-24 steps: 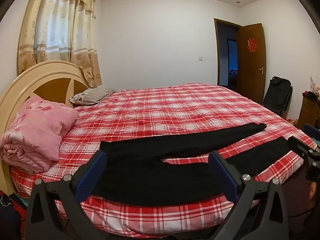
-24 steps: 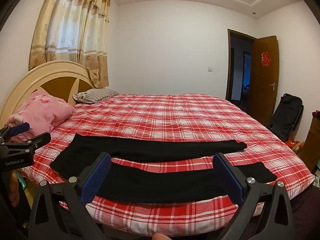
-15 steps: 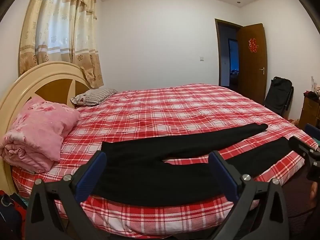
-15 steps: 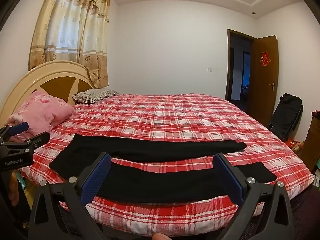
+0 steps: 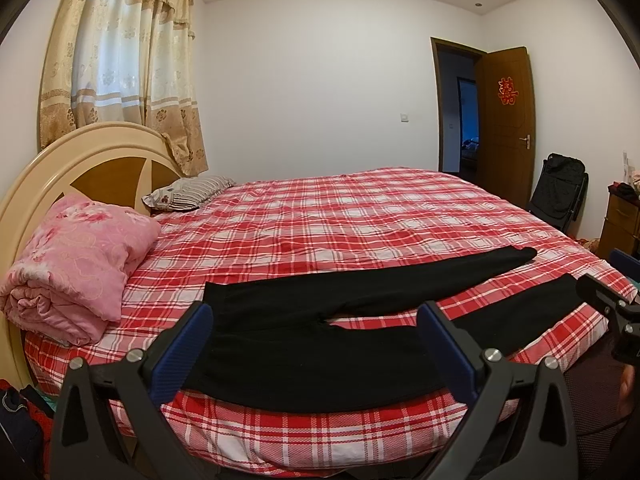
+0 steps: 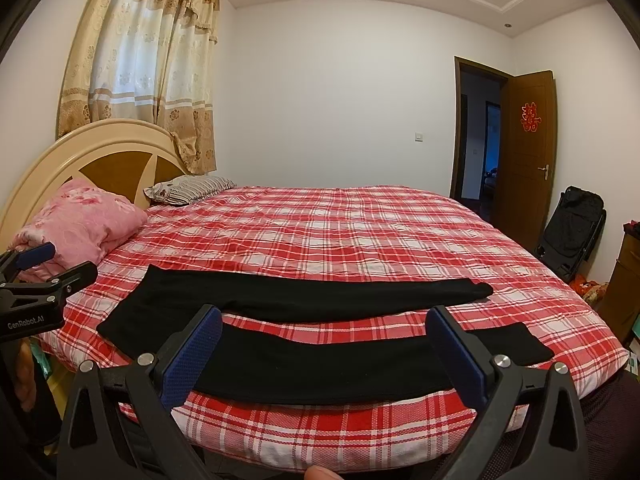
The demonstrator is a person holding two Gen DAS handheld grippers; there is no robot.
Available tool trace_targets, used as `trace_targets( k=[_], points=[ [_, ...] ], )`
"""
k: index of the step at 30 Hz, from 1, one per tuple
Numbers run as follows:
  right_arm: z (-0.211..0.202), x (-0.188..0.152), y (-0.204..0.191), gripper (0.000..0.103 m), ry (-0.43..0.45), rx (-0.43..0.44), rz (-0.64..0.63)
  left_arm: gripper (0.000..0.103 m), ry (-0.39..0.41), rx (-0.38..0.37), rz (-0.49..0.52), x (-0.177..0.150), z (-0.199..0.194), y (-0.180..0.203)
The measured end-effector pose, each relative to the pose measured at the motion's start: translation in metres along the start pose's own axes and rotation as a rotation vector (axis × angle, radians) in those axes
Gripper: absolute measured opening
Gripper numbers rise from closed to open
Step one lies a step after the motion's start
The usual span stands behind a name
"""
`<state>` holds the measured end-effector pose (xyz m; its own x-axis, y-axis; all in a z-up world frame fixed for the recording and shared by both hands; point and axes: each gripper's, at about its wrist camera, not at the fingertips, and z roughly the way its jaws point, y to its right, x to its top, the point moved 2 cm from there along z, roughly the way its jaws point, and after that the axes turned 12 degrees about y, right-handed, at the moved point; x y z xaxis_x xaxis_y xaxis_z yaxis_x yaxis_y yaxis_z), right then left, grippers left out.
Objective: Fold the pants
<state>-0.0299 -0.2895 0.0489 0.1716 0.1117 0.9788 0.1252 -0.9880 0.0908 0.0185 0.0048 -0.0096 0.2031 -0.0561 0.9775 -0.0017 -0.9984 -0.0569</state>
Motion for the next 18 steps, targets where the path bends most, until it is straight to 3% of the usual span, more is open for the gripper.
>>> trace_targets(
  k=[18],
  points=[
    [0.0022,-0.0031,0.0026,0.102,-0.009,-0.002,0.002,0.103,-0.001,0.002,-0.001,-0.0011,0.0008,0.0000]
  ],
)
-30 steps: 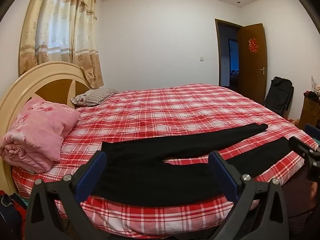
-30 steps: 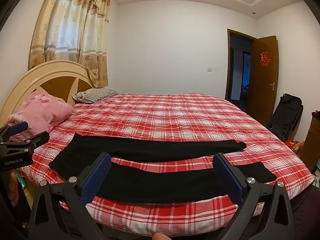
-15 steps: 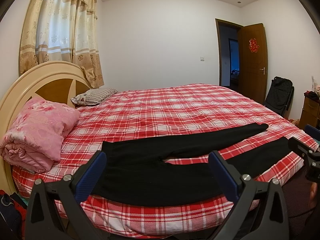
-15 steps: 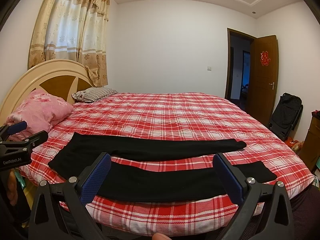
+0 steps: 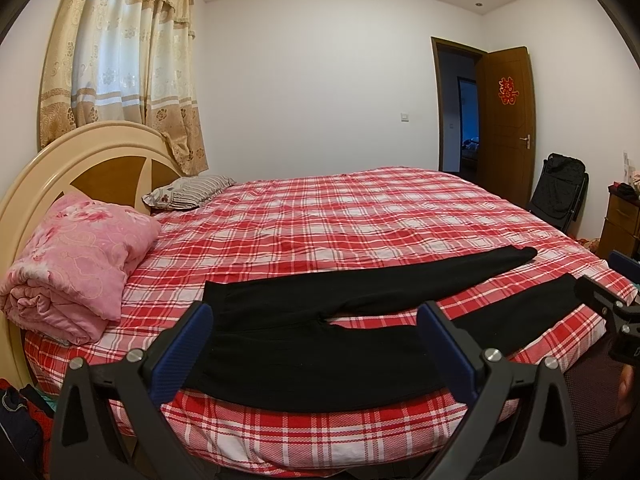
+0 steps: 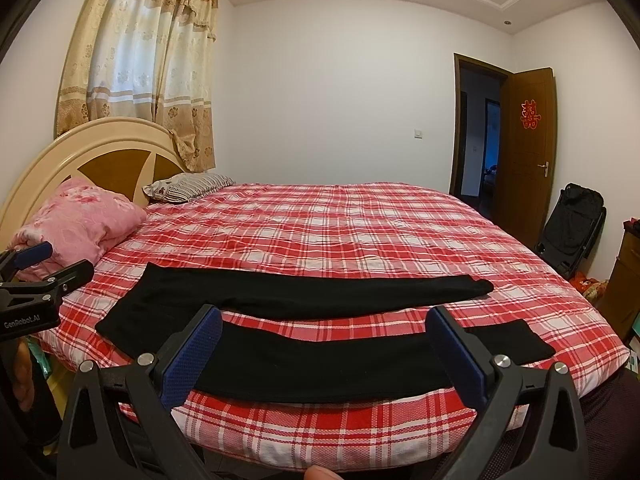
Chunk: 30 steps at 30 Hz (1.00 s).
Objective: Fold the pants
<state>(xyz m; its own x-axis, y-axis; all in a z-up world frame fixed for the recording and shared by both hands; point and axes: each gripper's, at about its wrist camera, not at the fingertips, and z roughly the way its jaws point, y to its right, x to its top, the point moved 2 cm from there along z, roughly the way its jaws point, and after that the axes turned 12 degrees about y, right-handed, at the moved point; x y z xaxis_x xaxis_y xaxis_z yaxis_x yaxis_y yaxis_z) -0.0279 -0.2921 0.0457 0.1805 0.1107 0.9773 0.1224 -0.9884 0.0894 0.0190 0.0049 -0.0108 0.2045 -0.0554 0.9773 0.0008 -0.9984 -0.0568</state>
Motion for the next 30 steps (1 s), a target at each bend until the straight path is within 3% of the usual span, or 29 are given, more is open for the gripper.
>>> trace_targets(
  k=[30],
  points=[
    [0.0061,-0.0054,-0.0006,0.102,-0.020,-0.004,0.000,0.103,-0.010,0.004,-0.011,-0.0031,0.0017,-0.0031]
  ],
)
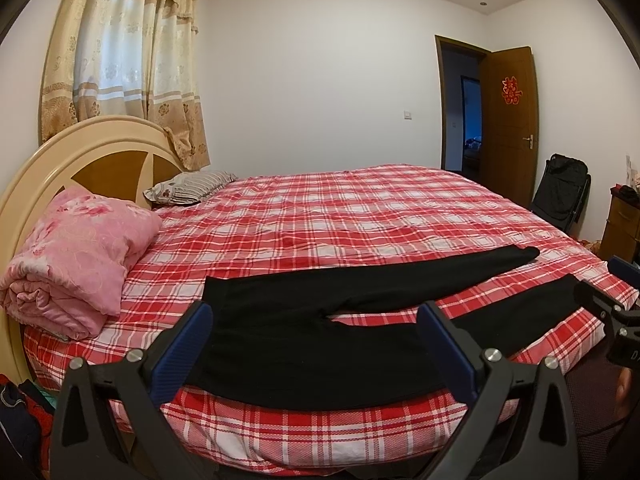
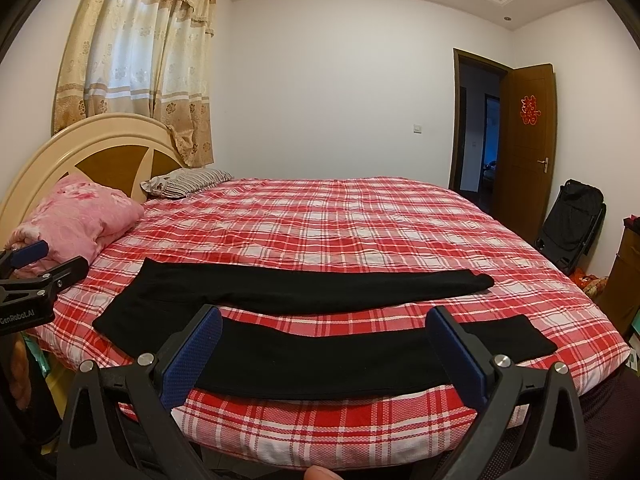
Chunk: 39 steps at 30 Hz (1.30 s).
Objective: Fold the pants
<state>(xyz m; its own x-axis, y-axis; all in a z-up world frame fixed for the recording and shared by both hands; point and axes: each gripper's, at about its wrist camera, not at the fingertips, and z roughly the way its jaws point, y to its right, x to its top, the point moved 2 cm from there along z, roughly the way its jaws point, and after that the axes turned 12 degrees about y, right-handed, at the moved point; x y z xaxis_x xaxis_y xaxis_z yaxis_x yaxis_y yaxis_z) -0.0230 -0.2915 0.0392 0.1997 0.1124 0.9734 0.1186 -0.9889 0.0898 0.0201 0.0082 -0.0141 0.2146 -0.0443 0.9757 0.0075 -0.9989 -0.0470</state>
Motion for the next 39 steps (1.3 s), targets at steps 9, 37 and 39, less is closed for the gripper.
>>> trace_targets(
  k=[9,37,39],
  points=[
    [0.001,-0.001,0.000,0.102,-0.003,0.000,-0.001,0.103,-0.001,-0.001,-0.001,0.000,0.000,0.000],
    [0.112,-0.068,0.055,0.102,-0.249,-0.100,0.036,0.103,-0.198,0.124,-0.005,-0.054,0.132,-0.071],
    [0.126,-0.073,0.066,0.102,-0.279,-0.112,0.053,0.103,-0.234,0.155,0.010,-0.060,0.156,-0.086]
  ],
)
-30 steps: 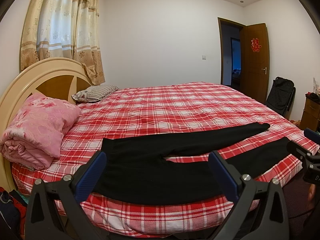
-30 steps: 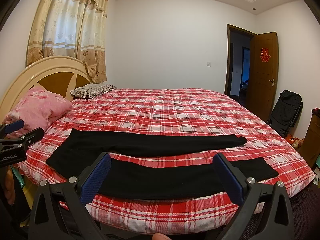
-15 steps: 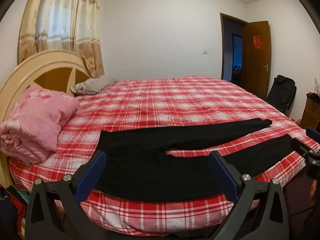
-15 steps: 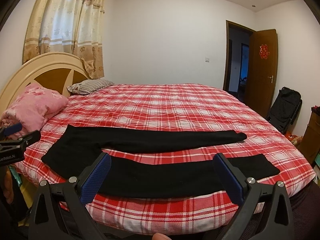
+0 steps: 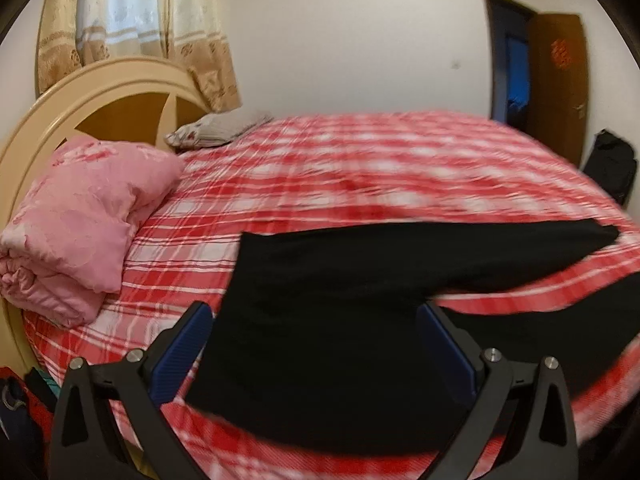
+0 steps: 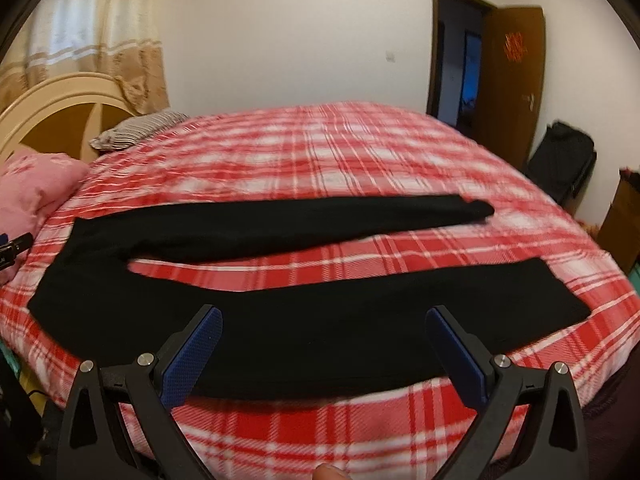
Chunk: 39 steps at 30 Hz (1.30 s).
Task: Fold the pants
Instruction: 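Lower both tools onto the pant legs and close both grippers on the cuffs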
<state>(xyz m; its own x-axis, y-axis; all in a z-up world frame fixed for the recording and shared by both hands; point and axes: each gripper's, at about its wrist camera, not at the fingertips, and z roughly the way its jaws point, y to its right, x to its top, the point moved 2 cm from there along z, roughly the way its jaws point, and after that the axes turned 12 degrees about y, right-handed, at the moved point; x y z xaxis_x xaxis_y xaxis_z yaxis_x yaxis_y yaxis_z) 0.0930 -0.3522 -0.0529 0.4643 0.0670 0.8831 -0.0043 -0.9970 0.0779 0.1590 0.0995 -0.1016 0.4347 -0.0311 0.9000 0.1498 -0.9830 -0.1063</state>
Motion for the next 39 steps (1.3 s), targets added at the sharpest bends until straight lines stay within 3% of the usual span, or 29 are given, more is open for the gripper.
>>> trace_targets(
  k=[11,13,15,18,23,25,32,35,39],
  points=[
    [0.076,0.023,0.027,0.102,-0.095,-0.064,-0.055,0.101,-0.154,0.039,-0.084,0.009,0.139,-0.063],
    [0.083,0.026,0.029,0.102,-0.097,-0.065,-0.063,0.093,-0.178,0.020,-0.081,0.008,0.160,-0.068],
    [0.091,0.030,0.034,0.102,-0.099,-0.064,-0.059,0.074,-0.216,0.000,-0.080,0.005,0.182,-0.072],
    [0.101,0.038,0.049,0.102,-0.099,-0.070,-0.041,0.059,-0.255,-0.032,-0.089,0.001,0.205,-0.077],
    [0.122,0.060,0.100,0.102,-0.109,-0.125,0.028,0.059,-0.349,-0.076,-0.132,-0.014,0.226,-0.077],
    [0.131,0.067,0.119,0.102,-0.112,-0.137,0.058,0.059,-0.330,-0.082,-0.136,-0.016,0.226,-0.076],
    [0.184,0.097,0.199,0.096,-0.150,-0.230,0.160,0.037,-0.312,-0.123,-0.069,-0.010,0.231,-0.065],
    [0.217,0.102,0.223,0.085,-0.200,-0.247,0.181,0.037,-0.313,-0.117,-0.049,-0.009,0.232,-0.063],
    [0.259,0.105,0.249,0.085,-0.250,-0.238,0.217,0.049,-0.307,-0.097,-0.040,-0.009,0.234,-0.064]
  ],
)
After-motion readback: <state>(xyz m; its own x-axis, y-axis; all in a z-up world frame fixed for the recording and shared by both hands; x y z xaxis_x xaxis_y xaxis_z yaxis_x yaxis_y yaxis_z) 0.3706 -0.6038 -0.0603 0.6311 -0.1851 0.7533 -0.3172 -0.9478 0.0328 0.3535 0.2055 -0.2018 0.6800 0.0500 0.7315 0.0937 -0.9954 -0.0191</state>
